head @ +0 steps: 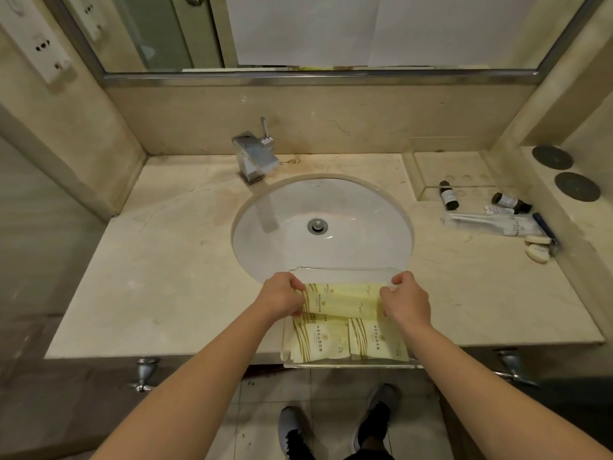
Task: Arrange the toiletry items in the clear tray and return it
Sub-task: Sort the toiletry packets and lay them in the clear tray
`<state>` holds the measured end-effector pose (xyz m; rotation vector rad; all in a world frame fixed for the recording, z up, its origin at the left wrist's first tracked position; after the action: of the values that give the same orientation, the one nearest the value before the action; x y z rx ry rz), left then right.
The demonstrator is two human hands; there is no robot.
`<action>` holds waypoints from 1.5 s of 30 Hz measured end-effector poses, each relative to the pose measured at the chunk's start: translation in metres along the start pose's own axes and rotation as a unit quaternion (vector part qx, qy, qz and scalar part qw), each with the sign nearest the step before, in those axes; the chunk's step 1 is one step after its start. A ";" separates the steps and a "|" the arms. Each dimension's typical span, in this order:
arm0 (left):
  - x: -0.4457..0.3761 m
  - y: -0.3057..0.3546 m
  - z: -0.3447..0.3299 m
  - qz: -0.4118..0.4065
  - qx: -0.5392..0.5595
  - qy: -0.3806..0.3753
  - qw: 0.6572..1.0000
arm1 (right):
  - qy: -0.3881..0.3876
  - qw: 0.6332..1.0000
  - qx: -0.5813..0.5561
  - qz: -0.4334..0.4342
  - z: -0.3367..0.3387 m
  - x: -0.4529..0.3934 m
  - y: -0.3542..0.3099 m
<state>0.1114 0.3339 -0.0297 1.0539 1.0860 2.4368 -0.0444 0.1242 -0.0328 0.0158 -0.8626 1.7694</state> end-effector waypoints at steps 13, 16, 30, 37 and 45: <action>-0.005 0.023 -0.028 -0.145 -0.353 -0.027 0.924 | -0.061 0.984 0.164 0.030 -0.004 0.011 0.006; -0.004 0.026 -0.026 -0.155 -0.367 -0.003 0.917 | -0.109 0.971 0.207 0.051 -0.012 0.015 0.005; 0.003 0.022 -0.044 -0.157 -0.492 -0.148 0.843 | -0.199 0.878 0.372 0.227 -0.030 0.033 -0.002; 0.008 0.030 -0.062 -0.194 -0.496 -0.200 0.822 | -0.173 0.849 0.422 0.267 -0.032 0.037 -0.008; 0.007 0.023 -0.065 -0.205 -0.404 -0.239 0.859 | -0.187 0.856 0.381 0.296 -0.027 0.042 -0.013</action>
<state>0.0614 0.2869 -0.0387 0.9133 0.0566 1.8154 -0.0396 0.1748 -0.0284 0.7019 -0.3741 2.6603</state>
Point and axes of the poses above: each hand's wrist, its own x-axis away from the middle knuckle, its own z-axis out of the back of the hand, y = z × x, the point moved 8 cm from there along -x, towards the middle knuckle, and after that the axes turned 7 degrees about -z, right-handed, at the moved point
